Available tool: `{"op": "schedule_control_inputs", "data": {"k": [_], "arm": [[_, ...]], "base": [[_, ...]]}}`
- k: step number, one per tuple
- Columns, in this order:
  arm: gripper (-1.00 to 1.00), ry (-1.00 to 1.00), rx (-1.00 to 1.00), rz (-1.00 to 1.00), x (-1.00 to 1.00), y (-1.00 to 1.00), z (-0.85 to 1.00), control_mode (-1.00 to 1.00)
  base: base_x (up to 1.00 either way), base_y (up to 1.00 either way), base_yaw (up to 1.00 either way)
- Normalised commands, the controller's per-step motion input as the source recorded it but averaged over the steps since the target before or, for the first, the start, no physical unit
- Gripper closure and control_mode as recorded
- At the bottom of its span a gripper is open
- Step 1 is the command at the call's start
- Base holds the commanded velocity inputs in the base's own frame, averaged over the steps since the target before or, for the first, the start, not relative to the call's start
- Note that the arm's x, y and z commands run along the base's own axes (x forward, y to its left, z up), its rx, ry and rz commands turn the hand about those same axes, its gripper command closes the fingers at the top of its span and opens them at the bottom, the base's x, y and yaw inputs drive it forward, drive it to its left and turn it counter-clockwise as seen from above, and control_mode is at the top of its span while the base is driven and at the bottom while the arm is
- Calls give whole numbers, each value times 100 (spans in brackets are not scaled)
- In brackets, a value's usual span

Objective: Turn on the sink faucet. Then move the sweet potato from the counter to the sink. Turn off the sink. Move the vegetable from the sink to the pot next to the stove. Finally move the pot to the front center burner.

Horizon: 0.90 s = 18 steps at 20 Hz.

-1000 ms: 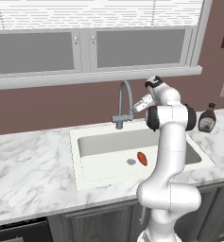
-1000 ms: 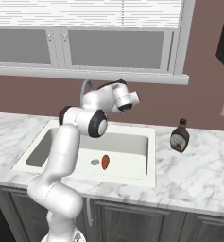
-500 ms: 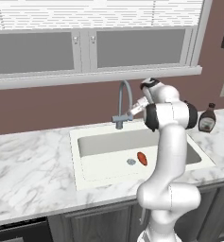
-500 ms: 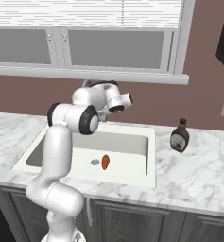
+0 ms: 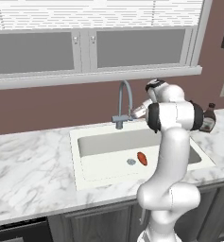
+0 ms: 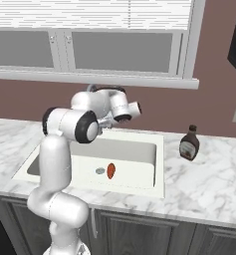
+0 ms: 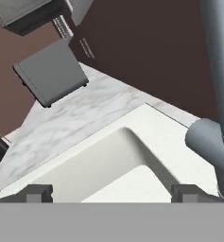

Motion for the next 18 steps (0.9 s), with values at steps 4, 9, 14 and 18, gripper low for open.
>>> {"op": "schedule_control_inputs", "data": {"k": [4,9,14,18], "arm": [[-100,1,0,-6,-42,-19,6,-100],[-100,0,0,-8,-72,-19,1,-100],[-100,1,0,-13,-79,-15,1,-100],[-100,8,-4,-19,-66,-9,12,-100]], "base": [[0,0,0],[0,0,0],[0,0,0],[0,0,0]]}}
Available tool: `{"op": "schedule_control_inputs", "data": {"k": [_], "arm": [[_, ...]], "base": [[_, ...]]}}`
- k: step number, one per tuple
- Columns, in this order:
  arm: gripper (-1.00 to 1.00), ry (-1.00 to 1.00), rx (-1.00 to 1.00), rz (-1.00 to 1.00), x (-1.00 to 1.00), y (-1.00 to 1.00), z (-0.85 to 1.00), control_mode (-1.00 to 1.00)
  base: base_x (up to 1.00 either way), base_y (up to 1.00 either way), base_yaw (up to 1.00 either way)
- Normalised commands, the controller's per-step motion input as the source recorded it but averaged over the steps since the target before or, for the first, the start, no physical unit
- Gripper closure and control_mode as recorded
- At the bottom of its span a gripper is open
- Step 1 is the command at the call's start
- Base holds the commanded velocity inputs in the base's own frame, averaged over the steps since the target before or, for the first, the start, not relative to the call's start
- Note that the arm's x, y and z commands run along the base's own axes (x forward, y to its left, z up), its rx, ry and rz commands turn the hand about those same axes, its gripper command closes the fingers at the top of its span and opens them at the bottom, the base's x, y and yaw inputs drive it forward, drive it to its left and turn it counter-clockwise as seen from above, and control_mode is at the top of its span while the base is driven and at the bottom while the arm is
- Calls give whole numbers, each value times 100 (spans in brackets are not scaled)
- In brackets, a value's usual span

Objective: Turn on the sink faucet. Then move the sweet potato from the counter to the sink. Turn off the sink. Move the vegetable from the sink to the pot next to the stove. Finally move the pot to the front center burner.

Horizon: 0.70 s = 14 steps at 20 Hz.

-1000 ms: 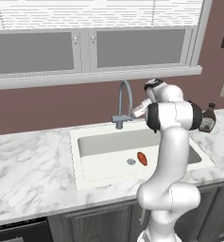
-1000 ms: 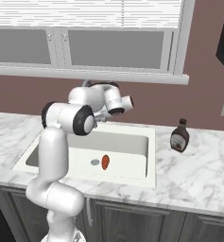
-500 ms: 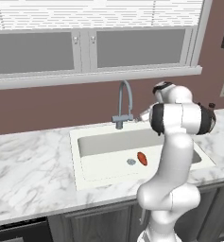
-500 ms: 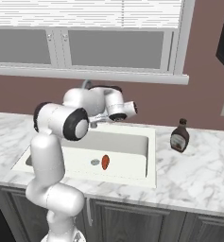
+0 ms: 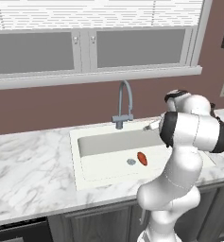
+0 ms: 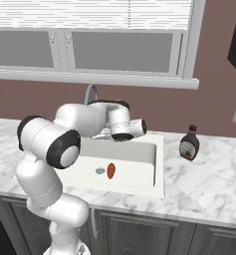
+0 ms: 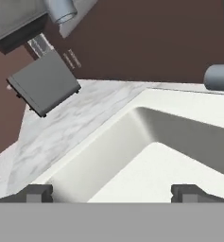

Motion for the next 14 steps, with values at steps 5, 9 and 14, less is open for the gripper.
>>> {"op": "schedule_control_inputs", "data": {"k": [5,9,14], "arm": [[-100,20,-12,-23,-41,-1,32,-100],[-100,31,-16,-22,-29,0,34,-100],[-100,35,-19,-18,-28,0,8,-100]], "base": [[0,0,0],[0,0,0],[0,0,0]]}}
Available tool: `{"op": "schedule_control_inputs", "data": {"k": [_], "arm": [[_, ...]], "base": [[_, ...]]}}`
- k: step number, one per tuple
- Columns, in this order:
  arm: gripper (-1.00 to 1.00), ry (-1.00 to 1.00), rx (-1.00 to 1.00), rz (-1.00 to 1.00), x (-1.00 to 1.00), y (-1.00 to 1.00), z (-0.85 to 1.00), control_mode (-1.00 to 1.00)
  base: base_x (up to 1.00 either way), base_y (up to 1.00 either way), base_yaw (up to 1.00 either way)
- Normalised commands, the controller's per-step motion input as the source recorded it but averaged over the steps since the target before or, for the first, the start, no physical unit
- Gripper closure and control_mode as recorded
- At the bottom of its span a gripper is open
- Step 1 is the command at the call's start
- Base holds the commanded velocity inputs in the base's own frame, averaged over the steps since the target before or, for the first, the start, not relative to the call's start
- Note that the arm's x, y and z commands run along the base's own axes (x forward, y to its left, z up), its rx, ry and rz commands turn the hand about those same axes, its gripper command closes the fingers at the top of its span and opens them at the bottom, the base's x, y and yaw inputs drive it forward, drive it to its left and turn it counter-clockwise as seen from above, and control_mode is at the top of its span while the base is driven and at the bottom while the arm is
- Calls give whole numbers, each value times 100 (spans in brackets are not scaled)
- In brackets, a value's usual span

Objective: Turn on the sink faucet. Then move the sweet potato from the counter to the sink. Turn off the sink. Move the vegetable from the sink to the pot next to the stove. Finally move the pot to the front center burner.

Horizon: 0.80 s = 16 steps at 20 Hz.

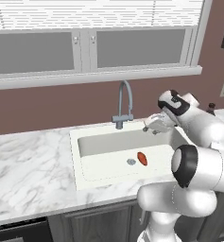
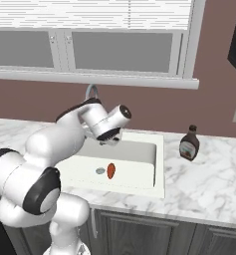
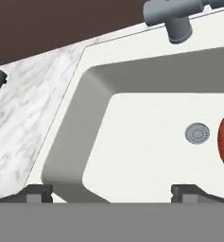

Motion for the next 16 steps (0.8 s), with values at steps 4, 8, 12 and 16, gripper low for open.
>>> {"op": "schedule_control_inputs", "data": {"k": [4,8,12,16], "arm": [[-100,32,-20,-10,-22,-1,-8,-100],[-100,18,-18,-2,0,-4,-45,-100],[-100,5,-12,0,10,-4,-47,-100],[-100,2,-5,0,12,-19,-28,-100]], "base": [[0,0,0],[0,0,0],[0,0,0],[0,0,0]]}}
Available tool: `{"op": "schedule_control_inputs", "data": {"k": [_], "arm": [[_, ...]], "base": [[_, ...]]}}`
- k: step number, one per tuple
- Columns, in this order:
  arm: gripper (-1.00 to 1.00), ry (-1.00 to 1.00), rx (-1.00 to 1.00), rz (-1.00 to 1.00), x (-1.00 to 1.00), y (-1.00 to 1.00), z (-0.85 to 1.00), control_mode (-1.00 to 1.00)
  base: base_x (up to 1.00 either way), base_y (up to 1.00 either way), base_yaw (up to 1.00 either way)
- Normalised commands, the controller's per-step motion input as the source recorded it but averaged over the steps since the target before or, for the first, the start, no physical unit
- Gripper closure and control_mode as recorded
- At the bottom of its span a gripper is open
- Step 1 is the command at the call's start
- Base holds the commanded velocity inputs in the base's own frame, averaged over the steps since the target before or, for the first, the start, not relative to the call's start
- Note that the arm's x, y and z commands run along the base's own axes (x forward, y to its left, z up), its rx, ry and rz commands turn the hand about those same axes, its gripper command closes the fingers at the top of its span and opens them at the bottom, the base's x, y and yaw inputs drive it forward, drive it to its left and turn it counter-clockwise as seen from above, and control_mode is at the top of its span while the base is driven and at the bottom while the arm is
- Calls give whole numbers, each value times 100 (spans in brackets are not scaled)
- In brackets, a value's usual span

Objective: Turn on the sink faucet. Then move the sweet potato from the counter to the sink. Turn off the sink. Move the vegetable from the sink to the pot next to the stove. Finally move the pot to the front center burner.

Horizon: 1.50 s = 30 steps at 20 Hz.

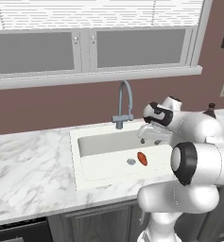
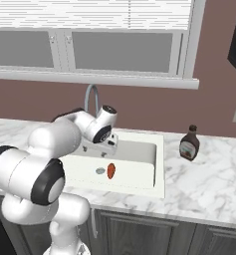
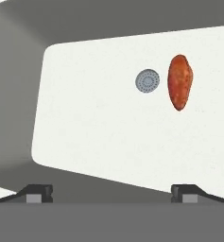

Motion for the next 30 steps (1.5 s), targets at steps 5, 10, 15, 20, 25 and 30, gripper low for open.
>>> {"op": "schedule_control_inputs", "data": {"k": [5,10,15,20,25,30], "arm": [[-100,1,0,-2,0,-20,-12,-100],[-100,2,-2,-1,10,-13,-41,-100],[-100,0,-7,-1,18,-14,-45,-100],[-100,0,-8,-1,18,-7,-42,-100],[-100,0,-5,0,26,0,-38,-100],[-100,0,-6,0,28,-1,-40,-100]], "base": [[0,0,0],[0,0,0],[0,0,0],[0,0,0],[0,0,0],[0,0,0]]}}
